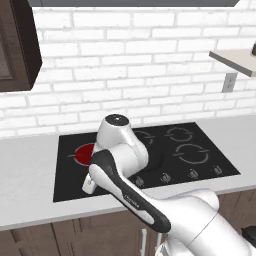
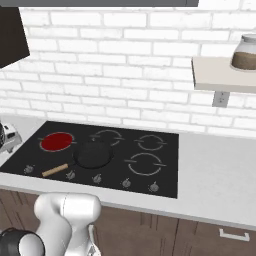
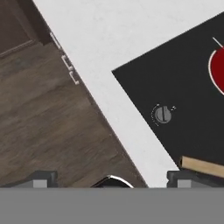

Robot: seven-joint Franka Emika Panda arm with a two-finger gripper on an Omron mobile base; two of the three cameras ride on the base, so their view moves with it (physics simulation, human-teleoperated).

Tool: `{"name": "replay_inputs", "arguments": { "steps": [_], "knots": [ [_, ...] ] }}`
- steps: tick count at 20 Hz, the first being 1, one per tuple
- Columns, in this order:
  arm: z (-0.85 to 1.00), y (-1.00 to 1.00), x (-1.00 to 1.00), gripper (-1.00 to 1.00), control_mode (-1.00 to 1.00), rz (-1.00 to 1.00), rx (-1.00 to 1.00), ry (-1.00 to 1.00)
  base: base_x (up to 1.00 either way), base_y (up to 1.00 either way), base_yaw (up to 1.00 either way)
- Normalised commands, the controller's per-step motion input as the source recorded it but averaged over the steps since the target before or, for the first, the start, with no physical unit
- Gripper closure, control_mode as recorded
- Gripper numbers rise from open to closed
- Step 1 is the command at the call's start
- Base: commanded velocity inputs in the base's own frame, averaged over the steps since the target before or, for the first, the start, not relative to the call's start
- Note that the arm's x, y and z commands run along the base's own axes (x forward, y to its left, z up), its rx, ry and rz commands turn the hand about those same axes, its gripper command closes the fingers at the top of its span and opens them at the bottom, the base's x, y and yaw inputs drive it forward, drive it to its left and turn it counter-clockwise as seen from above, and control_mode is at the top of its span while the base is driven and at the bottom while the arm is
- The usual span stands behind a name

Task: Turn off the front left burner of the stove.

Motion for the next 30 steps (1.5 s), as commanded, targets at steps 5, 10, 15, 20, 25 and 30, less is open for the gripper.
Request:
{"name": "replay_inputs", "arguments": {
  "steps": [5, 10, 15, 20, 25, 30],
  "knots": [
    [-0.21, 0.00, 0.40, -1.00, -1.00, 0.00, -0.02, 0.00, 0.00, 0.00, 0.00],
    [-0.36, -0.02, 0.36, -1.00, -1.00, 0.00, 0.00, 0.06, 0.00, 0.00, 0.00],
    [-0.49, -0.04, 0.28, -1.00, -1.00, 0.00, -0.01, 0.03, 0.00, 0.00, 0.00],
    [-0.46, 0.00, 0.34, -1.00, -1.00, 0.00, -0.12, 0.00, 0.00, 0.00, 0.00],
    [-0.41, 0.06, 0.22, -1.00, -1.00, 0.00, -0.13, 0.00, 0.00, 0.00, 0.00],
    [-0.10, 0.00, 0.14, -1.00, -1.00, 0.00, -0.01, 0.11, 0.00, 0.00, 0.00]
  ]
}}
